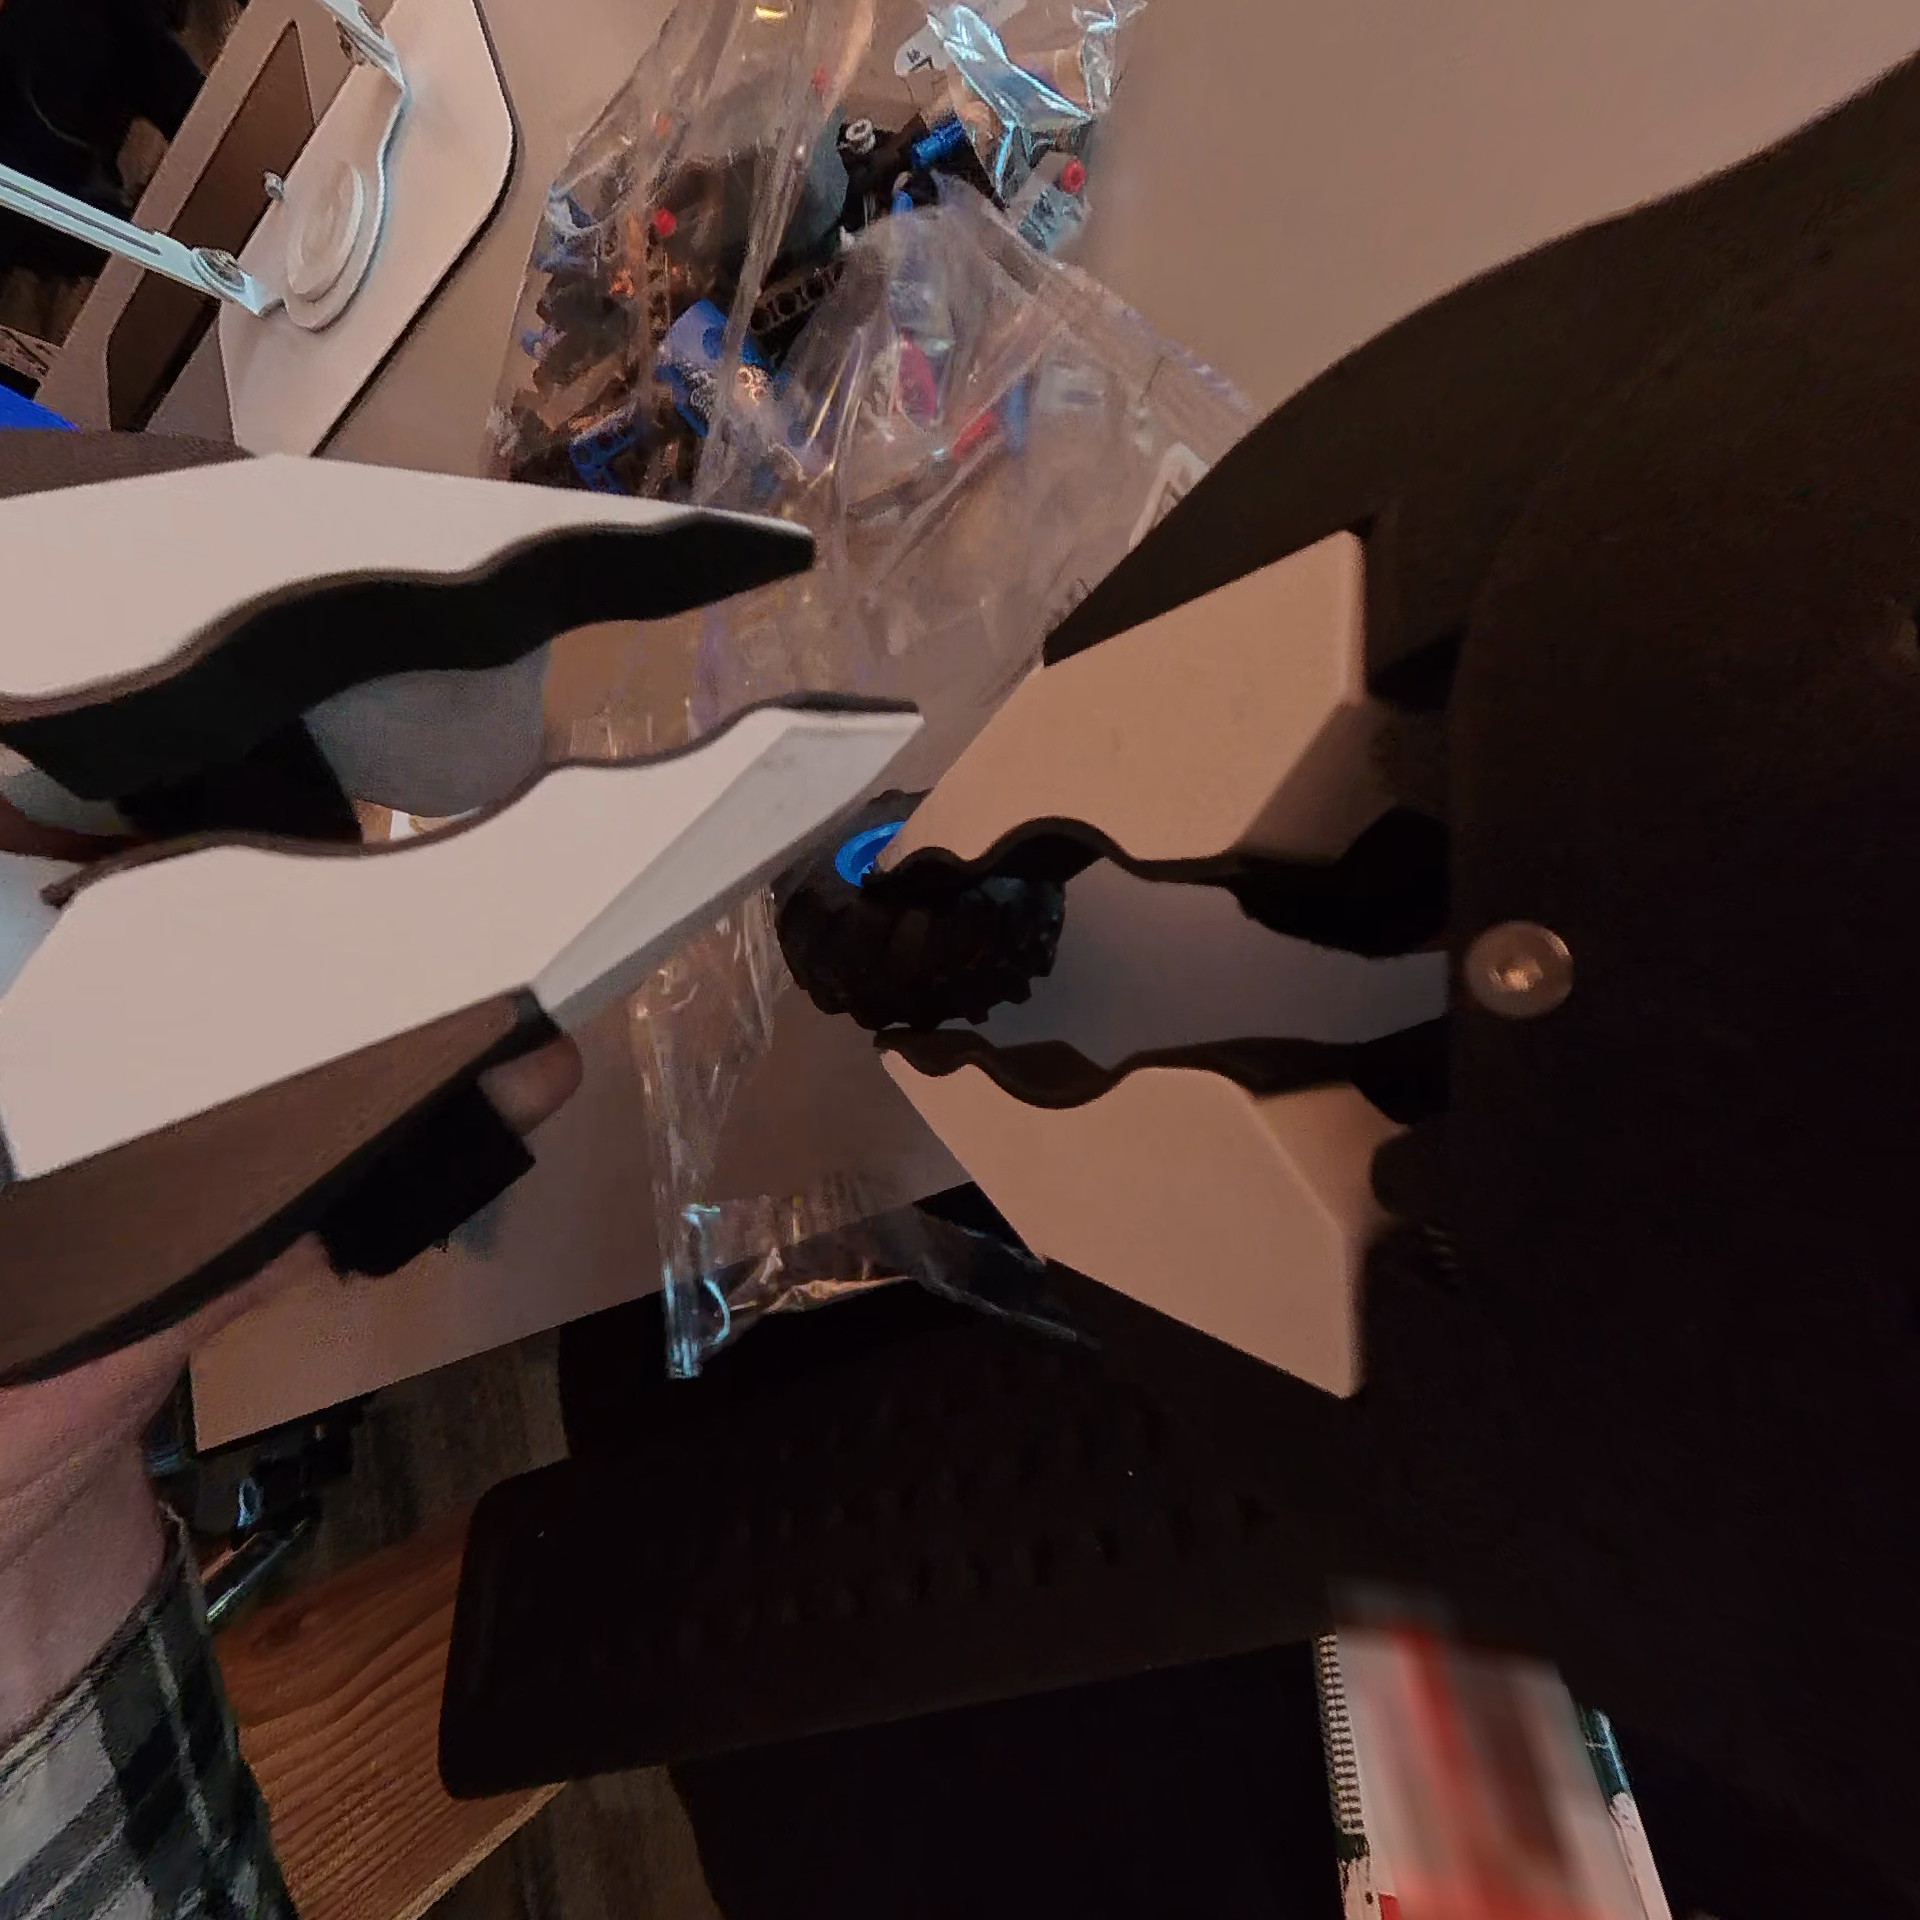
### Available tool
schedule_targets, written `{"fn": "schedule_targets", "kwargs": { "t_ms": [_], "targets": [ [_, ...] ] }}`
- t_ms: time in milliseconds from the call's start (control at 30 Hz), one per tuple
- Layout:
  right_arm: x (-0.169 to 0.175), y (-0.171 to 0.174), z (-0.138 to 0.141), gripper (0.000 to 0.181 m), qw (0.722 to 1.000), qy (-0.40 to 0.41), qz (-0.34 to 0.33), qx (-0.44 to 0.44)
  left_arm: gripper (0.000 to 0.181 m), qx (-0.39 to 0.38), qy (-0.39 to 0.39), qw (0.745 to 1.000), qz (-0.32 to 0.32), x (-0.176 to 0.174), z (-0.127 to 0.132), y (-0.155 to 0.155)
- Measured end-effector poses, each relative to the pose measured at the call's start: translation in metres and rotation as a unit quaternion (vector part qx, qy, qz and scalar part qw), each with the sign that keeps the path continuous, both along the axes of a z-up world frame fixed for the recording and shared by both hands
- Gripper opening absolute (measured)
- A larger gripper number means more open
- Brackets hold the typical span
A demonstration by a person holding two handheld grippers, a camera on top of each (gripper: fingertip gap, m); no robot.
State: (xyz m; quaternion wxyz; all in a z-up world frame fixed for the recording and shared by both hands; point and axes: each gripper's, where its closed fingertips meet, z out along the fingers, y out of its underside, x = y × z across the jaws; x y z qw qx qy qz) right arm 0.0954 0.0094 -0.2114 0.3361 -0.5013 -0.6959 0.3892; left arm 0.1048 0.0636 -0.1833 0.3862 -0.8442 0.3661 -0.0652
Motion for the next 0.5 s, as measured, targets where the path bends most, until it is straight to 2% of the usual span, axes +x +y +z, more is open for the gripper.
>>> {"fn": "schedule_targets", "kwargs": {
  "t_ms": [133, 267, 367, 500],
  "targets": [
    [0.001, 0.002, -0.001, 0.024, 1.0, -0.001, -0.002, 0.003, 0.0, 0.002, -0.01, 1.0, 0.0, 0.001, 0.002, 0.002],
    [0.008, 0.001, 0.007, 0.025, 1.0, 0.009, -0.001, -0.004, 0.0, 0.005, -0.016, 1.0, 0.005, -0.002, 0.005, 0.002],
    [0.017, -0.002, 0.028, 0.024, 0.999, 0.038, 0.004, -0.024, 0.0, 0.004, -0.034, 0.999, 0.009, -0.001, 0.01, 0.001],
    [0.029, -0.008, 0.073, 0.025, 0.992, 0.106, 0.017, -0.067, 0.0, 0.004, -0.07, 0.997, 0.016, 0.002, 0.018, 0.003]
  ]
}}
